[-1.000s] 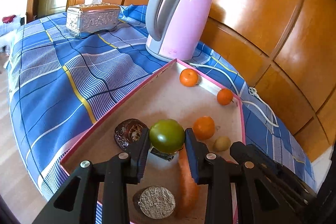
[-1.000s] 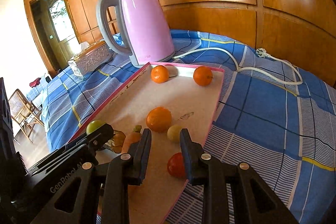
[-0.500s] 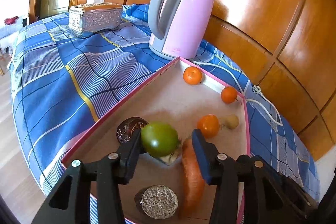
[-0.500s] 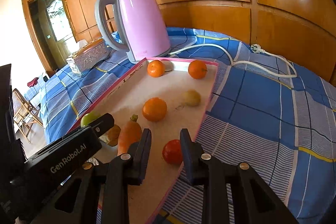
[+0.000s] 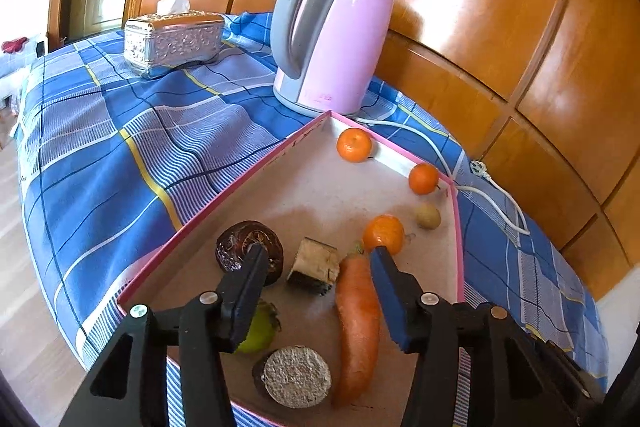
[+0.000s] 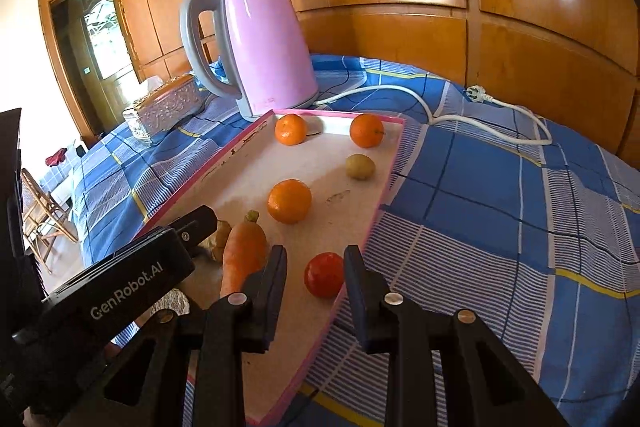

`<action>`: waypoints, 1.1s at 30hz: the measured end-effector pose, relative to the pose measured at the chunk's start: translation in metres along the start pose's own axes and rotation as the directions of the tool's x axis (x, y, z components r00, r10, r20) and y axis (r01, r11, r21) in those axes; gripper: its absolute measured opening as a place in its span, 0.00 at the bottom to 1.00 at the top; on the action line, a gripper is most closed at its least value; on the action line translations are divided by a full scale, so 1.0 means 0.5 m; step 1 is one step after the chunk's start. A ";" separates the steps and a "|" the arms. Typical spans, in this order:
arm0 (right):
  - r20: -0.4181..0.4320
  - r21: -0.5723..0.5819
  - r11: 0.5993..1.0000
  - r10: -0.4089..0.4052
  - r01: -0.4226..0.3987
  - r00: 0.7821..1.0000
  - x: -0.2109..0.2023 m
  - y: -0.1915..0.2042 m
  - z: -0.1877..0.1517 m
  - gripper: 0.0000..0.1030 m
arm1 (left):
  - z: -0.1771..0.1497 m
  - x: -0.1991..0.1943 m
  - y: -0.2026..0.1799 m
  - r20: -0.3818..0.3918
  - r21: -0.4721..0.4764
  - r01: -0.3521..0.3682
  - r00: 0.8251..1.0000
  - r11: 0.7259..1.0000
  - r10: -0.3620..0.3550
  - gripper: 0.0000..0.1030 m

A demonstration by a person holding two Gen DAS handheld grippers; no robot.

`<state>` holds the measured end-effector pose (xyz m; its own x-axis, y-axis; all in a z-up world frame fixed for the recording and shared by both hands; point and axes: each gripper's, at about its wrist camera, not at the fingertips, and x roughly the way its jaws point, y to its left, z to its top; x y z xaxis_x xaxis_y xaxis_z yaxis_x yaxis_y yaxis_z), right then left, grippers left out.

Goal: Organize fruits

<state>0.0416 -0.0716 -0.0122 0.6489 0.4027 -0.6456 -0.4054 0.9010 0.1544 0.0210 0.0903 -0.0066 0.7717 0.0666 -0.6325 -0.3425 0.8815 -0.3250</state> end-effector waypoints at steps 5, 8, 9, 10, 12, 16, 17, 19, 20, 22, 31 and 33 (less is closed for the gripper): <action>0.006 -0.007 0.999 -0.040 0.040 0.999 -0.016 0.001 -0.009 0.32 | -0.005 -0.016 -0.008 0.003 0.023 0.026 1.000 0.999 -0.026 0.61; 0.015 -0.013 0.997 -0.072 0.072 0.997 -0.027 0.002 -0.014 0.36 | -0.010 -0.031 -0.011 0.003 0.033 0.042 0.999 0.999 -0.042 0.71; 0.018 -0.012 0.995 -0.095 0.096 0.995 -0.032 0.003 -0.016 0.36 | -0.011 -0.035 -0.010 -0.007 0.035 0.050 0.999 0.998 -0.049 0.75; 0.019 -0.011 0.993 -0.114 0.114 0.993 -0.036 0.002 -0.018 0.36 | -0.014 -0.040 -0.009 -0.015 0.037 0.058 0.998 0.998 -0.058 0.78; 0.019 0.004 0.991 -0.132 0.132 0.991 -0.045 -0.002 -0.023 0.37 | -0.019 -0.049 -0.008 -0.034 0.047 0.071 0.997 0.996 -0.069 0.82; 0.004 0.044 0.983 -0.180 0.179 0.984 -0.060 -0.011 -0.036 0.39 | -0.033 -0.077 -0.007 -0.064 0.104 0.075 0.996 0.992 -0.069 0.90; 0.002 0.054 0.982 -0.181 0.180 0.984 -0.065 -0.013 -0.039 0.39 | -0.037 -0.086 -0.007 -0.066 0.124 0.072 0.996 0.990 -0.064 0.92; 0.001 0.063 0.978 -0.198 0.197 0.980 -0.075 -0.011 -0.044 0.40 | -0.041 -0.104 -0.007 -0.063 0.161 0.057 0.997 0.985 -0.047 0.95; 0.003 0.066 0.975 -0.214 0.213 0.977 -0.082 -0.008 -0.047 0.43 | -0.043 -0.114 -0.006 -0.052 0.178 0.050 0.998 0.983 -0.041 0.95; 0.008 0.071 0.973 -0.218 0.217 0.976 -0.091 -0.002 -0.050 0.47 | -0.043 -0.137 -0.005 -0.022 0.213 0.029 0.999 0.977 -0.025 1.00; 0.010 0.086 0.968 -0.237 0.235 0.971 -0.123 0.027 -0.070 0.52 | -0.048 -0.195 0.005 0.085 0.306 -0.077 0.995 0.949 0.053 1.00; 0.010 0.088 0.966 -0.245 0.243 0.969 -0.128 0.034 -0.077 0.52 | -0.052 -0.195 0.014 0.072 0.287 -0.071 0.996 0.955 0.053 1.00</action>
<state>-0.0316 -0.0886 0.0031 0.7351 0.1713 -0.6560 -0.1773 0.9825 0.0578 -0.0706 0.0779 0.0345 0.7889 0.1463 -0.5969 -0.2286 0.9714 -0.0640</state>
